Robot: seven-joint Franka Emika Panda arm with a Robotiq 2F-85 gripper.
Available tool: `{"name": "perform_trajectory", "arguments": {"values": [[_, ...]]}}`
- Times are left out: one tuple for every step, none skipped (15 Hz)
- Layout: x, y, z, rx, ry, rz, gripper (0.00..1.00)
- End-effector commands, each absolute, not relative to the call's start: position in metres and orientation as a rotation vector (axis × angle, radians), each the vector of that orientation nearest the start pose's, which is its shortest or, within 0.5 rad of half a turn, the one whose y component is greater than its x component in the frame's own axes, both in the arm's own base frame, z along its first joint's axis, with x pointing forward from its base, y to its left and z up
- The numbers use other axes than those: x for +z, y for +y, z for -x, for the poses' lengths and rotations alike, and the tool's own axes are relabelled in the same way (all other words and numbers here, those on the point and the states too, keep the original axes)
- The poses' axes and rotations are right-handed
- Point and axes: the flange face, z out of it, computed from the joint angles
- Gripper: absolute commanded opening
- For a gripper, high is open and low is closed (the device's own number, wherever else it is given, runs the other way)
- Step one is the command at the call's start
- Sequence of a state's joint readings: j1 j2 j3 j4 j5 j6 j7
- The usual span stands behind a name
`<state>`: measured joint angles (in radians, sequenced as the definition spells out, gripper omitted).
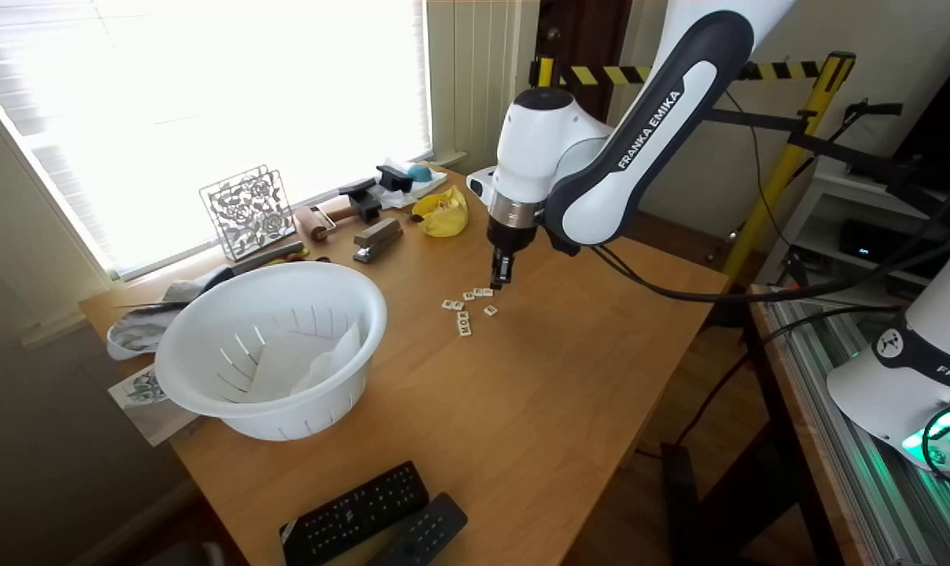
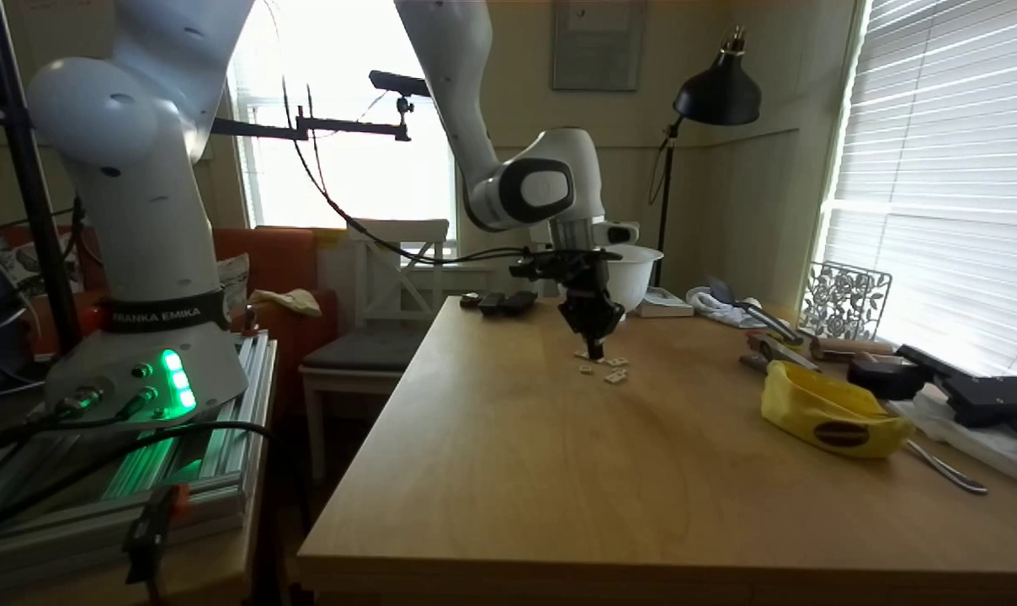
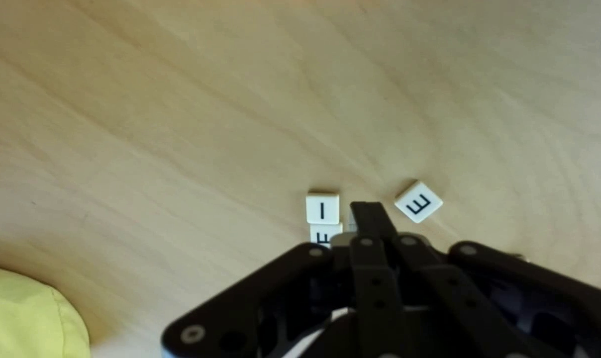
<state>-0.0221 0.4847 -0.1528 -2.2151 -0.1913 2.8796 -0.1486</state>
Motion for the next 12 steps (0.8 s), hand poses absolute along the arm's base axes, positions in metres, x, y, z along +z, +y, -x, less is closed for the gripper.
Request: {"name": "perform_trajectory", "arguments": {"values": [[0.1736,-0.0810,-0.5539,-0.305,-0.296,3.261,0.00],[0.1732,-0.0792,-0.5537,-0.313,-0.293,3.256,0.00],[0.1723,-0.0768,-0.5541,-0.321,-0.298,3.247,0.00],[0.1716,-0.0752,-0.5546,-0.324,-0.301,3.243,0.00],[0.1706,-0.0739,-0.5552,-0.326,-0.302,3.240,0.00],[0.1700,-0.0732,-0.5554,-0.323,-0.302,3.234,0.00],[0.1694,-0.0727,-0.5556,-0.322,-0.302,3.231,0.00],[0.1684,-0.0723,-0.5556,-0.315,-0.299,3.224,0.00],[0.1665,-0.0723,-0.5552,-0.279,-0.285,3.211,0.00],[0.1707,-0.0719,-0.5584,-0.291,-0.307,3.238,0.01],[0.1696,-0.0714,-0.5581,-0.288,-0.301,3.231,0.01],[0.1688,-0.0717,-0.5578,-0.287,-0.296,3.228,0.01]]}}
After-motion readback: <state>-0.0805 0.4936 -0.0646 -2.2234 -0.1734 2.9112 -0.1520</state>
